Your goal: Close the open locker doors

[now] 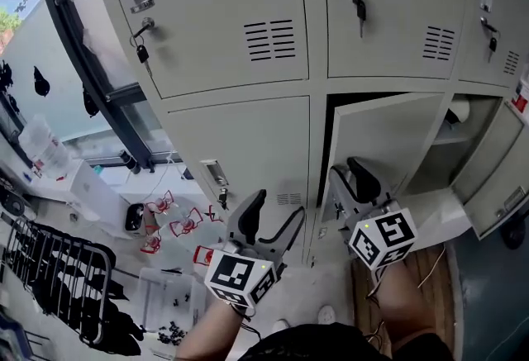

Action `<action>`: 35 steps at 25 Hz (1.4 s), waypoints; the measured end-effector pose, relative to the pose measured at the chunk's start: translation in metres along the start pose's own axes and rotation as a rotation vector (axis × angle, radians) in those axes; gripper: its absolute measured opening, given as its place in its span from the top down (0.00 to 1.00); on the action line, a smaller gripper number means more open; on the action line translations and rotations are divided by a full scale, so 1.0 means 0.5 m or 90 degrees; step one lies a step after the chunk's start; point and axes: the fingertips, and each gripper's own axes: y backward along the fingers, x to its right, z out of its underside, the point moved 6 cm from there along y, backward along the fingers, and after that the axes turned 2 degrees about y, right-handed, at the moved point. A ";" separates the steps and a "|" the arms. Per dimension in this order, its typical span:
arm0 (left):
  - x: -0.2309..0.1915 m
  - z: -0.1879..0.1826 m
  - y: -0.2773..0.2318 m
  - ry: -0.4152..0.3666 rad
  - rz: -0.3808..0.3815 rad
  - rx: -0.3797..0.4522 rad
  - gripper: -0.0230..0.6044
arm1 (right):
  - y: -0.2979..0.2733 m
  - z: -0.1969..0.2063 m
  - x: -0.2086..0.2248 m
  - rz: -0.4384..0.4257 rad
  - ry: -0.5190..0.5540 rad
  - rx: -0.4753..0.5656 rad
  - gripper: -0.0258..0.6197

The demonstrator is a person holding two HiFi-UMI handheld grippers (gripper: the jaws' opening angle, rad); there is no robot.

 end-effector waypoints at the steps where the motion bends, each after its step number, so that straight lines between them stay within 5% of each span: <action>1: -0.004 -0.001 0.000 -0.001 -0.008 0.001 0.44 | -0.008 0.001 0.002 -0.006 -0.001 0.000 0.74; 15: -0.036 -0.002 -0.012 0.000 -0.064 0.005 0.44 | -0.084 0.011 0.034 -0.048 -0.017 0.001 0.72; 35: -0.043 -0.003 -0.007 0.006 -0.072 0.003 0.45 | -0.093 0.013 0.037 -0.044 -0.021 0.004 0.72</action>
